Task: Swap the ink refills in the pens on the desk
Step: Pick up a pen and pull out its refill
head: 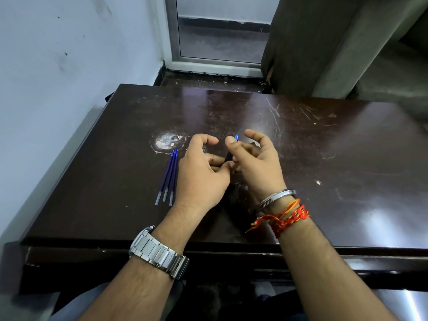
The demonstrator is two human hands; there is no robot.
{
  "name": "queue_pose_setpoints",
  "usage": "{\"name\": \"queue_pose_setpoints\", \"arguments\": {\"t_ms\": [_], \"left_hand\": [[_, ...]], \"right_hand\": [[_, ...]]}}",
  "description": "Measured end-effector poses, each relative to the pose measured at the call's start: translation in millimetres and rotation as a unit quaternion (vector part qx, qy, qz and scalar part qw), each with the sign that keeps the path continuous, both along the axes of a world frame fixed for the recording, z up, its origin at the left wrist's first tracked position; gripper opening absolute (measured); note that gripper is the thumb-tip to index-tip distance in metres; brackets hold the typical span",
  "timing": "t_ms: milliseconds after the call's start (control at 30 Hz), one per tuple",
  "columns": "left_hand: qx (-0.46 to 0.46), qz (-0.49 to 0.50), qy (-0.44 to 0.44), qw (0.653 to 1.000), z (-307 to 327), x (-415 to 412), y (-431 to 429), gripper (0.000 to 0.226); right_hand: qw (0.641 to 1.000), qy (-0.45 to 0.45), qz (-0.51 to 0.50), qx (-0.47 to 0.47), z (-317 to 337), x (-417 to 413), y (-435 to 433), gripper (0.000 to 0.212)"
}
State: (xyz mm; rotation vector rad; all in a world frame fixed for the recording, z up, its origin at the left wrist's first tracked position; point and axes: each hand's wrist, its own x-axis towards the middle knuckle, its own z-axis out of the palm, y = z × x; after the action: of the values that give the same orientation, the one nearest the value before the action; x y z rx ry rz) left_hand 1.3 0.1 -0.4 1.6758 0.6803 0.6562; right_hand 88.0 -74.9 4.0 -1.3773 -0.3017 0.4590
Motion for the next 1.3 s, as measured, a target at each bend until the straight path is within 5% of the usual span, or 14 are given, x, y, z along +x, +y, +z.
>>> {"name": "queue_pose_setpoints", "arguments": {"t_ms": [267, 500, 667, 1033, 1200, 1300], "left_hand": [[0.015, -0.009, 0.004, 1.0, 2.2, -1.2, -1.1, 0.046], [0.029, -0.005, 0.009, 1.0, 1.4, -1.7, -0.2, 0.047], [0.022, -0.002, 0.009, 1.0, -0.2, -1.7, 0.9, 0.049], [0.033, -0.01, 0.013, 0.999, 2.2, -2.9, -2.1, 0.049], [0.037, -0.004, 0.013, 0.999, 2.2, -3.0, -2.7, 0.048], [0.038, -0.011, 0.017, 0.999, 3.5, -3.5, -2.6, 0.047]], "right_hand": [[1.0, 0.027, -0.012, 0.011, 1.7, 1.4, 1.9, 0.023], [0.998, 0.055, 0.0, 0.016, 1.6, 4.1, 0.7, 0.037], [1.0, -0.021, 0.006, -0.014, -2.3, 2.5, -3.7, 0.037], [0.999, 0.048, 0.003, 0.024, 2.9, 3.0, -1.9, 0.029], [1.0, -0.002, 0.007, -0.013, 1.5, 0.5, -2.3, 0.029], [0.999, 0.047, 0.004, 0.016, 4.1, 2.0, -1.5, 0.029]]}}
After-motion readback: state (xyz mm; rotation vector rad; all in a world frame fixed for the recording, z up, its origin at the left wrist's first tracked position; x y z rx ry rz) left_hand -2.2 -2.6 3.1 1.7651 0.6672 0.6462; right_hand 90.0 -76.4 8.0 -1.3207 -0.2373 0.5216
